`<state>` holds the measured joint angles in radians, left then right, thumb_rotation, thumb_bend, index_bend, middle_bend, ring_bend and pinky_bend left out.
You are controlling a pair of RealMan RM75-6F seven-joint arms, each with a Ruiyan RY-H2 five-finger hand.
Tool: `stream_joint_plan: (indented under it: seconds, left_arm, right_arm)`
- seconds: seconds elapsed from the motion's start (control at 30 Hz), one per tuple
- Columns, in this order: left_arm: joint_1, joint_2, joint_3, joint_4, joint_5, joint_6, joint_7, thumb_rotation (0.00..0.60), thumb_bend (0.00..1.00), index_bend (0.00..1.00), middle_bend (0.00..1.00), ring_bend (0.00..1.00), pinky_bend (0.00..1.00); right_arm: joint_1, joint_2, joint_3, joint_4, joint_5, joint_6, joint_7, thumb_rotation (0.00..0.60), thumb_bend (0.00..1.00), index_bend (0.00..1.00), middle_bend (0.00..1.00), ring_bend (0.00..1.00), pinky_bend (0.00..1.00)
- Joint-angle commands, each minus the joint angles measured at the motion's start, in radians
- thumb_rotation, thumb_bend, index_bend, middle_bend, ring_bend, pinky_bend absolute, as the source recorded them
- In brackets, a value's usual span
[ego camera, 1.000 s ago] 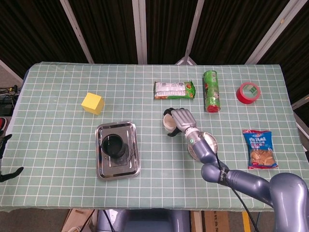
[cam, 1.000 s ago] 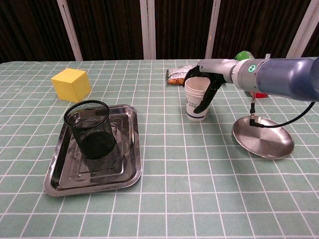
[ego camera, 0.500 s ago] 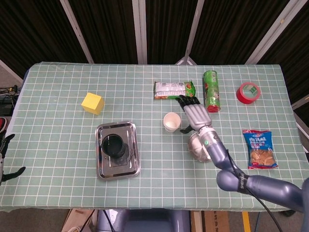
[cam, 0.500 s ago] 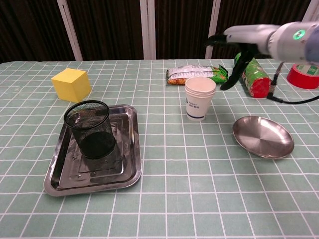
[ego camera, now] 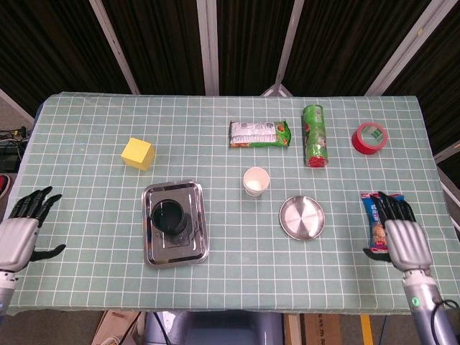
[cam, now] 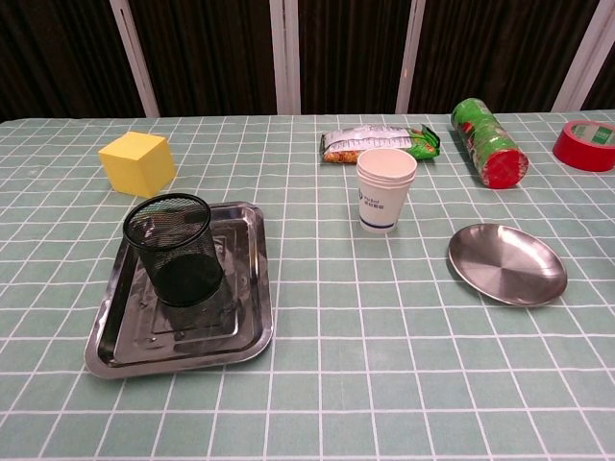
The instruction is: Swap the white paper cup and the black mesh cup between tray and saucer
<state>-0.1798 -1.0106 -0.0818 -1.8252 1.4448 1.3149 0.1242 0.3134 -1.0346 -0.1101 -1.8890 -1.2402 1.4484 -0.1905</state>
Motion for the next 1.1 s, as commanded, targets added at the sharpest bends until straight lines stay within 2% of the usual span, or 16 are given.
stream_joint_plan:
  seconds: [0.03,0.13,0.33,0.57,0.77,0.97,1.1]
  left_arm:
    - [-0.151,0.061,-0.046,-0.096,-0.028,-0.211,-0.009,0.600,0.08,0.12,0.00,0.00,0.09]
    - [-0.243,0.068,-0.081,-0.132,-0.096,-0.333,0.013,0.600,0.05,0.12,0.00,0.00,0.09]
    - [-0.386,0.020,-0.108,-0.142,-0.256,-0.511,0.059,0.600,0.05,0.12,0.00,0.00,0.09]
    - [-0.484,-0.084,-0.097,-0.102,-0.371,-0.571,0.122,0.600,0.05,0.12,0.00,0.00,0.09]
    - [-0.540,-0.188,-0.082,-0.036,-0.431,-0.572,0.155,0.600,0.05,0.12,0.00,0.00,0.08]
    - [-0.556,-0.258,-0.073,0.014,-0.431,-0.531,0.158,0.600,0.05,0.12,0.00,0.00,0.08]
    - [-0.563,-0.271,-0.061,0.034,-0.427,-0.530,0.158,0.600,0.05,0.12,0.00,0.00,0.09]
  right_arm:
    - [-0.089,0.000,-0.063,0.058,-0.075,0.052,0.074,0.600,0.01,0.00,0.00,0.00,0.00]
    - [-0.104,-0.011,-0.050,0.080,-0.079,0.045,0.097,0.600,0.01,0.00,0.00,0.00,0.00]
    - [-0.123,-0.010,-0.028,0.082,-0.089,0.035,0.094,0.600,0.01,0.00,0.00,0.00,0.00]
    - [-0.137,0.000,-0.004,0.078,-0.078,0.008,0.098,0.600,0.01,0.00,0.00,0.00,0.00]
    - [-0.150,0.012,0.013,0.077,-0.080,-0.008,0.119,0.600,0.01,0.00,0.00,0.00,0.00]
    - [-0.162,0.017,0.032,0.082,-0.084,-0.018,0.140,0.600,0.01,0.00,0.00,0.00,0.00]
    - [-0.166,0.017,0.038,0.083,-0.087,-0.030,0.149,0.600,0.01,0.00,0.00,0.00,0.00]
